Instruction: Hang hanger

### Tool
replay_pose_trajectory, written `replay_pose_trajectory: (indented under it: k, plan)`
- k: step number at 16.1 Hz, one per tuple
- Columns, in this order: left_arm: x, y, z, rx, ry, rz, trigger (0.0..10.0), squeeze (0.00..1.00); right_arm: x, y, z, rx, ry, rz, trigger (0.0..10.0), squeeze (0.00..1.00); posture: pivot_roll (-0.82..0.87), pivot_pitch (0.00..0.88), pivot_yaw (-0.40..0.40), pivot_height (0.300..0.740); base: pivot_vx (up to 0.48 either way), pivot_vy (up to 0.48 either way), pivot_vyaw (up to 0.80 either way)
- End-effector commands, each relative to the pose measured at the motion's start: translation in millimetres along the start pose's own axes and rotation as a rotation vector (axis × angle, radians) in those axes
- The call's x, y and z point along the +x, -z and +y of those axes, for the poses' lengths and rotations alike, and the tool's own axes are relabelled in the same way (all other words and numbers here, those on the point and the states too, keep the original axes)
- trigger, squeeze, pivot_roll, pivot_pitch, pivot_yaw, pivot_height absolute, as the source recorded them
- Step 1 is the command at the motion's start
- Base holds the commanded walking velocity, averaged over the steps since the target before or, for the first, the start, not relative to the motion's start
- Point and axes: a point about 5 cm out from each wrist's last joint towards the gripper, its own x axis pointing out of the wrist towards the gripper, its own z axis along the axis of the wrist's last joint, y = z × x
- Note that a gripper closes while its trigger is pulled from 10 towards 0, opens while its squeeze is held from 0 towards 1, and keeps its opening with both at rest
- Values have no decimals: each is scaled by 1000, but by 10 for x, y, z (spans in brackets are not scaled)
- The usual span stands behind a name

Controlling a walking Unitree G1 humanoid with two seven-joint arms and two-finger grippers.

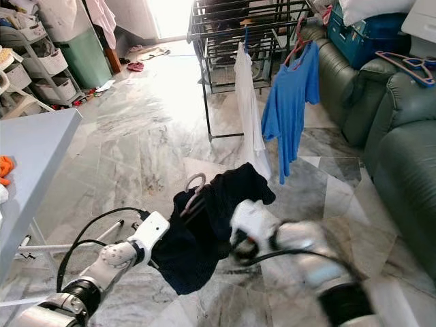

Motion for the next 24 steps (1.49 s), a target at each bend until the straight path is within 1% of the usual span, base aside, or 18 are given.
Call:
replay_pose_trajectory:
  k: [1, 2, 3, 4, 5, 6, 7, 8, 9, 11, 12, 15, 16, 19, 22, 23, 24]
  plan:
    - [-26, -51, 107, 58, -9, -16, 6667, 0, -70, -57, -80, -59, 13, 3, 10000, 0, -226, 0, 155, 740, 0, 0, 0]
    - [-41, -26, 111, 90, 6, -8, 4627, 0, -174, -11, -164, -74, 35, 38, 10000, 0, -227, 0, 155, 740, 0, 0, 0]
    - [-58, -3, 109, 121, 28, -4, 4196, 0, -273, 44, -241, -71, 57, 72, 10000, 0, -231, 0, 157, 740, 0, 0, 0]
    - [-64, 5, 106, 133, 37, -4, 4196, 0, -310, 67, -266, -68, 64, 85, 10000, 0, -231, 0, 157, 740, 0, 0, 0]
    - [-76, 13, 98, 157, 62, -8, 3098, 0, -382, 131, -295, -96, 64, 135, 10000, 0, -230, 0, 156, 740, 0, 0, 0]
    - [-87, 6, 73, 206, 108, -20, 1373, 0, -459, 227, -315, -126, 54, 204, 10000, 0, -228, 0, 154, 740, 0, 0, 0]
    - [-93, -8, 53, 242, 144, -33, 118, 0, -507, 274, -332, -136, 52, 236, 10000, 0, -227, 0, 155, 740, 0, 0, 0]
    - [-95, -13, 46, 250, 156, -37, 118, 0, -517, 277, -337, -138, 52, 239, 10000, 0, -227, 0, 155, 740, 0, 0, 0]
    - [-102, -27, 7, 293, 205, -50, 0, 0, -524, 263, -350, -151, 51, 241, 10000, 0, -222, 0, 152, 740, 0, 0, 0]
    - [-108, -46, -31, 331, 248, -68, 0, 0, -515, 253, -363, -164, 47, 245, 10000, 0, -220, 0, 152, 740, 0, 0, 0]
    - [-111, -88, -70, 353, 291, -97, 0, 0, -475, 221, -366, -176, 44, 237, 10000, 0, -218, 0, 153, 740, 0, 0, 0]
    - [-109, -131, -113, 373, 327, -125, 0, 0, -406, 173, -351, -189, 26, 210, 10000, 0, -217, 0, 154, 740, 0, 0, 0]
    - [-112, -204, -139, 393, 355, -170, 0, 0, -359, 177, -337, -196, 4, 213, 10000, 0, -216, 0, 154, 740, 0, 0, 0]
    - [-126, -293, -171, 420, 390, -231, 0, 0, -302, 191, -300, -164, -35, 201, 10000, 0, -215, 0, 154, 740, 0, 0, 0]
    - [-137, -451, -215, 456, 426, -312, 0, 0, -220, 320, -234, -146, -96, 250, 10000, 0, -207, 0, 150, 740, 0, 0, 0]
    - [-146, -470, -229, 468, 436, -328, 0, 0, -205, 342, -227, -136, -103, 255, 3451, 0, -205, 0, 149, 740, 0, 0, 0]
    - [-153, -484, -234, 468, 442, -338, 0, 0, -197, 368, -219, -134, -117, 268, 0, 0, -203, 0, 148, 740, 0, 0, 0]
